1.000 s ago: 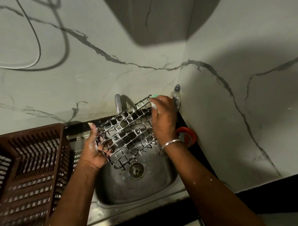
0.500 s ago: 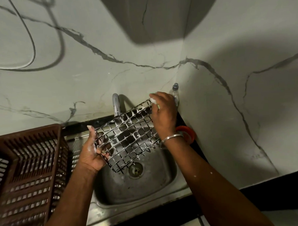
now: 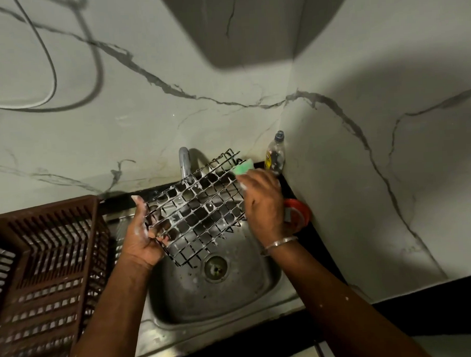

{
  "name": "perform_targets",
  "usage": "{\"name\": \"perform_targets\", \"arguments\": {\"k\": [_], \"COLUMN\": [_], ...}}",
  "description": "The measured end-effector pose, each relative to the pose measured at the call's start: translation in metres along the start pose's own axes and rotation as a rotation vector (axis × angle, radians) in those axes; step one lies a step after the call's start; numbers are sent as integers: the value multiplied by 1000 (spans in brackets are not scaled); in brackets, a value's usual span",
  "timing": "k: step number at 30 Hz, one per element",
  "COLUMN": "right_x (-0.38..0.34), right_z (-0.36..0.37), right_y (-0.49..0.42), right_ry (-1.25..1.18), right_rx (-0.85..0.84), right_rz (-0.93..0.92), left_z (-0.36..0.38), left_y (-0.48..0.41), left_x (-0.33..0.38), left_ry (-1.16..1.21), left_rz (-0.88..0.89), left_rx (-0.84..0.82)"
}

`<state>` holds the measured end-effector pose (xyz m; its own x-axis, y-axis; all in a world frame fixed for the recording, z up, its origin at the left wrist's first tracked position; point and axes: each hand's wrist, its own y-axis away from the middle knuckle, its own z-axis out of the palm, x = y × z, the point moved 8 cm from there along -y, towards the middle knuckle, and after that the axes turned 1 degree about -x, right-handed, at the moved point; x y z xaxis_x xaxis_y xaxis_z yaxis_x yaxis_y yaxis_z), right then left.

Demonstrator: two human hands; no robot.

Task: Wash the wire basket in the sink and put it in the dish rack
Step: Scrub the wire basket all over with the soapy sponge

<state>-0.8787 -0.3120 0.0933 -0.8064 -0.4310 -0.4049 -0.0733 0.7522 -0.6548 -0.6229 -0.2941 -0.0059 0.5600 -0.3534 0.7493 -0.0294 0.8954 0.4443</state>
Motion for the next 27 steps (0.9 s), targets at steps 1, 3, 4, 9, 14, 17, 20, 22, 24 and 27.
{"name": "perform_targets", "arguments": {"k": [1,3,4,9,14,17,20,22,24,27], "right_x": [-10,-13,-3,-12,10,-15,13,-1,-28,-14], "right_z": [4,6,2,5,-6,4,-9,-2,8,1], "right_y": [6,15,14,27,27,38,30,33,43,43], "right_ry": [2,0,-9,12,31,-3,-10,-13,-44,-70], "right_rx": [-49,-73,-46,-70,38,-52,71,37,-56,8], "right_rz": [-88,-173,-96,-159,47,-153,56,-4,-196,-70], "left_z": [0,-1,-4,-7,-14,-14,-14,-16,-15,-10], "left_y": [1,4,6,3,3,-9,-9,-7,-8,-8], "left_x": [1,7,9,6,8,4,0,0,2,0], "left_ry": [-5,27,43,34,209,142,113,114,123,122], "left_rz": [11,74,121,39,97,65,46,38,55,32], "left_rx": [2,-17,-40,67,-86,43,70,73,60,62]}}
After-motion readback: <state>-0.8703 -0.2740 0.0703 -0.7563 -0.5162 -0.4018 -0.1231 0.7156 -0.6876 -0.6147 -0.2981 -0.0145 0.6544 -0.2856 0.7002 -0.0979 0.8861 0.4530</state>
